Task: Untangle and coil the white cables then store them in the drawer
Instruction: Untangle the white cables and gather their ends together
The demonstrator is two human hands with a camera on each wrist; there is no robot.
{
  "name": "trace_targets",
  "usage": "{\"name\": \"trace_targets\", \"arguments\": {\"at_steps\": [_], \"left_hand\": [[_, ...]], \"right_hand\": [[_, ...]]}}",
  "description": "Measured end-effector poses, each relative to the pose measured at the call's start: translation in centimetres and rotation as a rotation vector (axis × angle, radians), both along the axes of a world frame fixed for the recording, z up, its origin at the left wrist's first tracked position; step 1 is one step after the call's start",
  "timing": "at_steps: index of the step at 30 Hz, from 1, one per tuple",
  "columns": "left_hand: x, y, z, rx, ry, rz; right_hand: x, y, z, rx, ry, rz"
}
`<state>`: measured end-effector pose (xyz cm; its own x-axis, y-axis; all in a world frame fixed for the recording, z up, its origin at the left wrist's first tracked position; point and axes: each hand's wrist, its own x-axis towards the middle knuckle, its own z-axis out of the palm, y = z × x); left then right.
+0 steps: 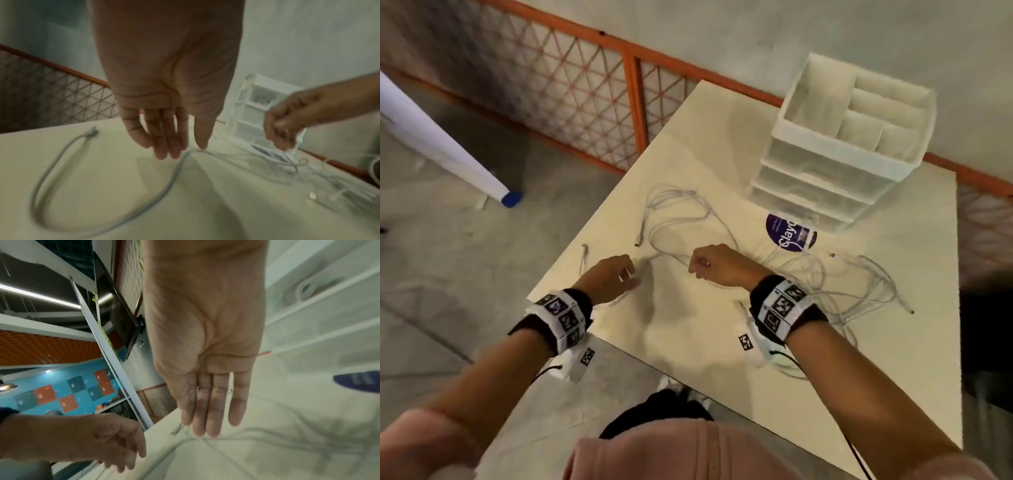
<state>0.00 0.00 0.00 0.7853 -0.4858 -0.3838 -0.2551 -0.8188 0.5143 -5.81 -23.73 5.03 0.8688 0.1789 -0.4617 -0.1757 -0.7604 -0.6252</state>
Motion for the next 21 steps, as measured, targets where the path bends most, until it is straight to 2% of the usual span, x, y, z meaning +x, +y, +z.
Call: {"name": "trace_targets", "arguments": {"at_steps": [2,4,7,10,13,15,18,21], "left_hand": [[-0.2,-0.1,-0.7,0.115,0.009,-0.013],[-1.0,-0.7,-1.0,0.145,0.016,-0.007],[-1.7,-1.0,-1.5,0.054,0.009,-0.022],[-2.0,-1.6,-0.6,-0.173,-0.064,-0.098],[-1.6,-2.6,1.8,-0.415,-0.120,-0.057],[-1.1,-3.0,3.1,-0.477,-0.163,-0.007],[-0.3,-3.5,4.0,-0.484,-0.193,-0.026],[0.3,-3.9,3.3,-0.420,-0.379,-0.028]], "right_hand": [[1.6,1.4,-0.8,-0.037,-0.046,0.013],[2.7,2.9,-1.6,-0.058,-0.050,0.046],[3.5,4.2,-3.0,-0.089,-0.102,0.149],[3.4,4.2,-3.4,-0.135,-0.129,0.209],[3.8,2.6,-1.9,-0.055,-0.131,0.098],[3.7,0.5,0.1,0.086,-0.136,-0.035],[3.3,-3.1,3.3,0.213,-0.182,-0.136],[2.5,-6.5,5.2,0.304,-0.208,-0.209]]}}
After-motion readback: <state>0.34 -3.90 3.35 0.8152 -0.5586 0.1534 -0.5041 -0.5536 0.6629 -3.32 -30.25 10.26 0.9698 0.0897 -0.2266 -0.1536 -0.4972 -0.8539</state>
